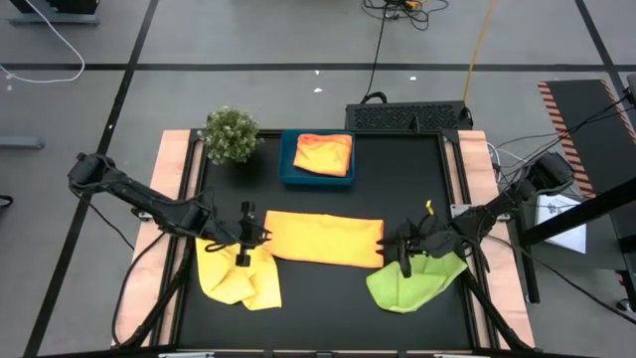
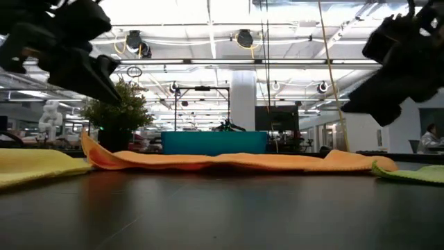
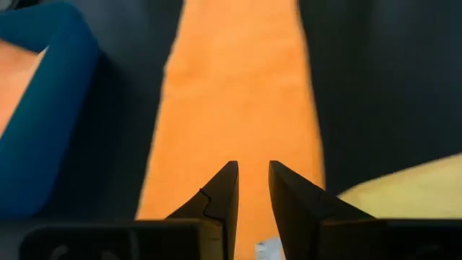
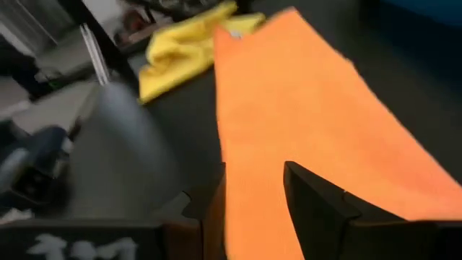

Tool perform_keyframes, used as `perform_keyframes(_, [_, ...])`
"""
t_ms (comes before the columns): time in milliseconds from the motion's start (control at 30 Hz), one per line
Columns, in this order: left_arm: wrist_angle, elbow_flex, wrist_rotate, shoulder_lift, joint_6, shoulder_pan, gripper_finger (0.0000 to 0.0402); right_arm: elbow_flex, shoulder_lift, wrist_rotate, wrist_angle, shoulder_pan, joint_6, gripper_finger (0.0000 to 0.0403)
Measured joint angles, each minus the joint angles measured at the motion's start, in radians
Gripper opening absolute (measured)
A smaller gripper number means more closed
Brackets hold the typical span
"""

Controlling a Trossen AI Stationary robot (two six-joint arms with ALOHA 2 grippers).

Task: Fold microfiber towels
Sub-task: Fold the orange microfiber towel

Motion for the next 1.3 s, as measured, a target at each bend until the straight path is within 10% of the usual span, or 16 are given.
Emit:
perform_keyframes(733, [-0.008,0.0,0.187,0.098,-0.056,0.269,0.0081,0.244,0.069,-0.163,-0.418,-0.214,-0.026,0.0115])
perform_keyframes(1300, [-0.018,0.024,0.269,0.284,-0.134,0.269,0.0081,0.493,0.305,-0.306,-0.794,-0.343,-0.011,0.0115])
